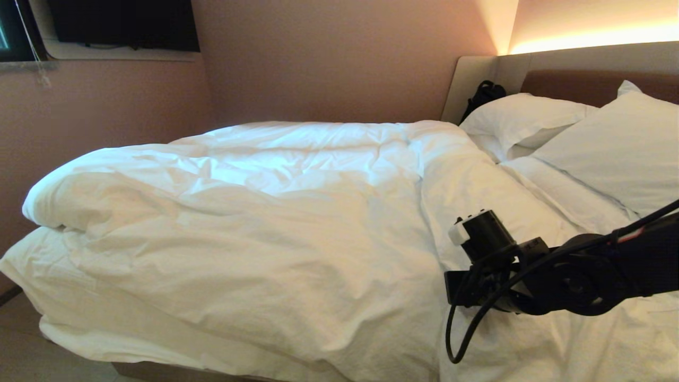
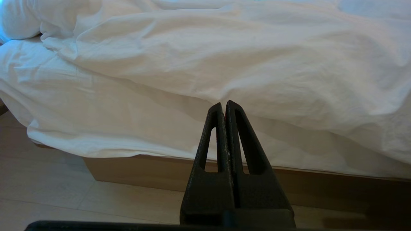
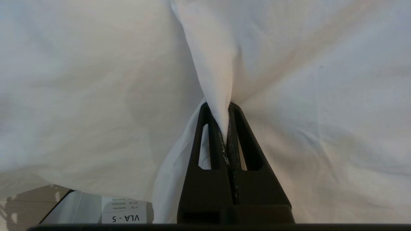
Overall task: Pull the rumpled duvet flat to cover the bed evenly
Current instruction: Flatten the corners of the folded blanket
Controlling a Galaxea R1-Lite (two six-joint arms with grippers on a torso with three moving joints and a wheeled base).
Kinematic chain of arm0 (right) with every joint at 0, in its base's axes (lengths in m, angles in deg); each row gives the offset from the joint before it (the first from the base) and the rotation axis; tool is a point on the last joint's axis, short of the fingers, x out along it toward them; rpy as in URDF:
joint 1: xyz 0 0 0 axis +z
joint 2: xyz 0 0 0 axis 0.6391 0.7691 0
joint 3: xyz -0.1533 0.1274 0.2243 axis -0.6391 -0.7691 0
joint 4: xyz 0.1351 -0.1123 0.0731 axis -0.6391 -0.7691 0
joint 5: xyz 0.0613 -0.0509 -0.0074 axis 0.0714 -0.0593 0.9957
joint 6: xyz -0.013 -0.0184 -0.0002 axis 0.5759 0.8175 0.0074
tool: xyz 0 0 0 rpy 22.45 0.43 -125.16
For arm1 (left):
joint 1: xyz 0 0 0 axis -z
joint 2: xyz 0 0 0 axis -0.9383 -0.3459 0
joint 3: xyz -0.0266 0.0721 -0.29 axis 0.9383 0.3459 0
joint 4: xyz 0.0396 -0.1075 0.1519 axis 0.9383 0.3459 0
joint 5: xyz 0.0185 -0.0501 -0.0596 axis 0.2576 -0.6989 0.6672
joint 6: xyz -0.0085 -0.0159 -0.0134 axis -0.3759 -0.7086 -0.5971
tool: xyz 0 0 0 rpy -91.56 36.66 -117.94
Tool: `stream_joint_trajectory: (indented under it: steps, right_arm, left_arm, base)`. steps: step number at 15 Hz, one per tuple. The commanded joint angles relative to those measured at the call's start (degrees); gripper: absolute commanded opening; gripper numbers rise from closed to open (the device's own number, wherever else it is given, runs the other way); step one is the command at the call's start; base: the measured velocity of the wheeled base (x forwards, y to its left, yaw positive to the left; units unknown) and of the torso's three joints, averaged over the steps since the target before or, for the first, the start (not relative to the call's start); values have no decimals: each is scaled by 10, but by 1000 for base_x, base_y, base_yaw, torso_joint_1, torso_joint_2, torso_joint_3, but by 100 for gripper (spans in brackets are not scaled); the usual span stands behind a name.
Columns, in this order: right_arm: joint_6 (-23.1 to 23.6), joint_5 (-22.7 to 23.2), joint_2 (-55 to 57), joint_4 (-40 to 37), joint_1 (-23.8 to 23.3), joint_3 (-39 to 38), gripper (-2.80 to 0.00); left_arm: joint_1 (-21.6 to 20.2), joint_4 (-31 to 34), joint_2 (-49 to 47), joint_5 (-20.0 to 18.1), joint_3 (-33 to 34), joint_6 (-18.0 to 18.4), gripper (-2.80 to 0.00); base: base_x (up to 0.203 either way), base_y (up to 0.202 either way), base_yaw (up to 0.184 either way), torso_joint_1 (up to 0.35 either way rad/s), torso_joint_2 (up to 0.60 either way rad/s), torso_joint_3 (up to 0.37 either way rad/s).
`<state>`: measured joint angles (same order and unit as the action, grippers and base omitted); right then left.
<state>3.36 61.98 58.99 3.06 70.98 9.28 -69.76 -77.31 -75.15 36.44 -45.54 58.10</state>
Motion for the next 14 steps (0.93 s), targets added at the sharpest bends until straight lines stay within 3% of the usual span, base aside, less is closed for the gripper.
stream_joint_trajectory:
  steps: [1,7,10,14]
  right_arm:
    - [-1,-1,-3,0,0,0,-280]
    - [-1,1,-25,0,36,-1,-280]
    - [0,33,-27,-1,63,-1,-280]
    - [0,50,-24,0,64,-1,-280]
  left_arm:
    - [0,0,0,0,0,0,-280]
    - [0,0,0,0,0,0,-280]
    - [0,0,0,0,0,0,-280]
    - [0,0,0,0,0,0,-280]
  base:
    - [0,0,0,0,0,0]
    - [0,0,0,0,0,0]
    - [0,0,0,0,0,0]
    - [0,0,0,0,0,0]
